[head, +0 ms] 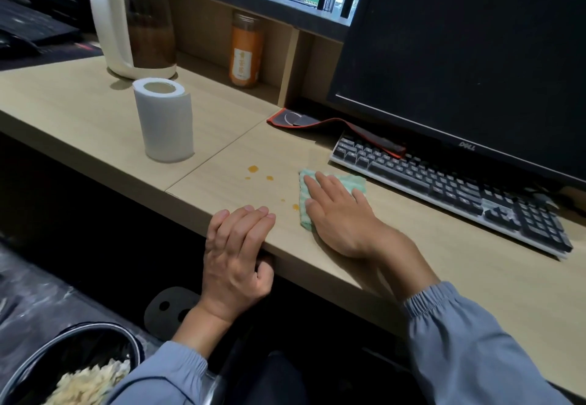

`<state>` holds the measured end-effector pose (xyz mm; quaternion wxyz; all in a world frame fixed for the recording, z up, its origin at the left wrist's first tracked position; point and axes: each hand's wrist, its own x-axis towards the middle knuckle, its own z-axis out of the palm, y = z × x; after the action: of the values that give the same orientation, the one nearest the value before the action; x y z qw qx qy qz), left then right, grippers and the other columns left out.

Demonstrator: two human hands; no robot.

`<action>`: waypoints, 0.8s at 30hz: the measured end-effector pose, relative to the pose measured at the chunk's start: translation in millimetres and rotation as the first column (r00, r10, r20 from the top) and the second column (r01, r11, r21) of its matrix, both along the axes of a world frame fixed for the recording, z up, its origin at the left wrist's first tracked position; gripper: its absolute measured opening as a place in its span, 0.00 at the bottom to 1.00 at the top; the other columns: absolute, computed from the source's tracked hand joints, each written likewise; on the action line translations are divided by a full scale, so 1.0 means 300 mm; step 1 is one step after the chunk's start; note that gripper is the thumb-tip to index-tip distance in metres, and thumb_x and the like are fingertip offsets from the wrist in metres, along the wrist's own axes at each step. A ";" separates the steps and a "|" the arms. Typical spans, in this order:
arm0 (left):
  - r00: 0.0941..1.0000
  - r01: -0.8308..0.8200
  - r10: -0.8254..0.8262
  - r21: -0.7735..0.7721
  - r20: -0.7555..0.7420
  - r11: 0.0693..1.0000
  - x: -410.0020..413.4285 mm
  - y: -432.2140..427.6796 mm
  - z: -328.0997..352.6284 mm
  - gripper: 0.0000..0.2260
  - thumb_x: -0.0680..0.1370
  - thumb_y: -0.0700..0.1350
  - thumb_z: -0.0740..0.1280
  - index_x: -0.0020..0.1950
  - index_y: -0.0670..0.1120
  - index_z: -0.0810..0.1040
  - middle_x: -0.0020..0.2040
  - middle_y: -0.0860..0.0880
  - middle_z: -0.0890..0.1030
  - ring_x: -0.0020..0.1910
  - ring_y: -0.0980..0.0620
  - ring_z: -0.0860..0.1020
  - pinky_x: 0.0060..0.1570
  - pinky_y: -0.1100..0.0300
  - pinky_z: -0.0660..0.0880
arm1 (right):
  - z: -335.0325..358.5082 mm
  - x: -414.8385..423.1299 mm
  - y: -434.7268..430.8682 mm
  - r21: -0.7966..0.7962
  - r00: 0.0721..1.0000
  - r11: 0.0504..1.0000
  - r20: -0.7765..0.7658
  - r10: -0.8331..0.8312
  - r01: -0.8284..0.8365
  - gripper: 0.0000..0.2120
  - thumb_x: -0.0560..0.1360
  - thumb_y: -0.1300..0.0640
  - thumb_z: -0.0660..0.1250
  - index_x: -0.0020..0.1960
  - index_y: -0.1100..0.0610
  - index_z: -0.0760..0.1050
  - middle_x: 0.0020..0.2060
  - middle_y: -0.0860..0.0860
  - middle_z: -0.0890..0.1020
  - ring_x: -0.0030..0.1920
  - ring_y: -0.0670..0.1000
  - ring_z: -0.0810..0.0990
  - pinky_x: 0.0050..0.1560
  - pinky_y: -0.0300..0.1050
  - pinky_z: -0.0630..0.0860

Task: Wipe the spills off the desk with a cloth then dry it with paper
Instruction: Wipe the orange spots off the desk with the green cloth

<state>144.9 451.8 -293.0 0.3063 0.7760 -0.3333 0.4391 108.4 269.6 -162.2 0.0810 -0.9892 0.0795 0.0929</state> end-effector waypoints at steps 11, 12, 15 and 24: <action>0.985 0.133 -0.131 0.014 -0.109 0.991 -0.012 0.089 0.042 0.23 0.71 0.35 0.67 0.67 0.38 0.80 0.68 0.42 0.80 0.71 0.43 0.76 0.75 0.42 0.68 | 0.024 -0.231 0.095 0.005 0.996 0.996 -0.039 0.086 -0.086 0.26 0.86 0.44 0.38 0.81 0.40 0.33 0.79 0.37 0.33 0.76 0.37 0.28 0.79 0.51 0.34; 0.985 0.116 -0.117 -0.010 -0.129 0.993 -0.010 0.101 0.057 0.23 0.71 0.34 0.66 0.66 0.38 0.81 0.67 0.42 0.81 0.70 0.41 0.77 0.74 0.42 0.69 | 0.024 -0.219 0.092 0.013 0.995 0.996 -0.046 0.089 -0.088 0.26 0.86 0.44 0.38 0.81 0.40 0.33 0.79 0.37 0.33 0.76 0.38 0.28 0.79 0.52 0.33; 0.980 0.067 -0.069 -0.020 -0.188 0.998 0.019 0.124 0.106 0.24 0.68 0.33 0.67 0.64 0.37 0.81 0.64 0.42 0.81 0.69 0.40 0.77 0.75 0.39 0.67 | 0.017 -0.153 0.083 0.027 0.995 0.995 -0.048 0.092 -0.091 0.26 0.86 0.44 0.38 0.82 0.41 0.35 0.80 0.39 0.34 0.77 0.39 0.29 0.79 0.52 0.33; 0.993 0.042 -0.037 0.044 -0.117 0.998 0.109 0.167 0.078 0.25 0.67 0.34 0.66 0.64 0.39 0.83 0.65 0.43 0.82 0.66 0.43 0.79 0.72 0.44 0.68 | 0.004 0.179 0.045 0.024 0.998 0.999 -0.035 0.043 -0.042 0.27 0.85 0.45 0.39 0.83 0.46 0.38 0.82 0.44 0.38 0.80 0.45 0.34 0.79 0.57 0.35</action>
<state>177.4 501.8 -269.6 0.3157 0.8003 -0.3404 0.3795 162.2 283.0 -161.1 0.0888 -0.9879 0.0587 0.1130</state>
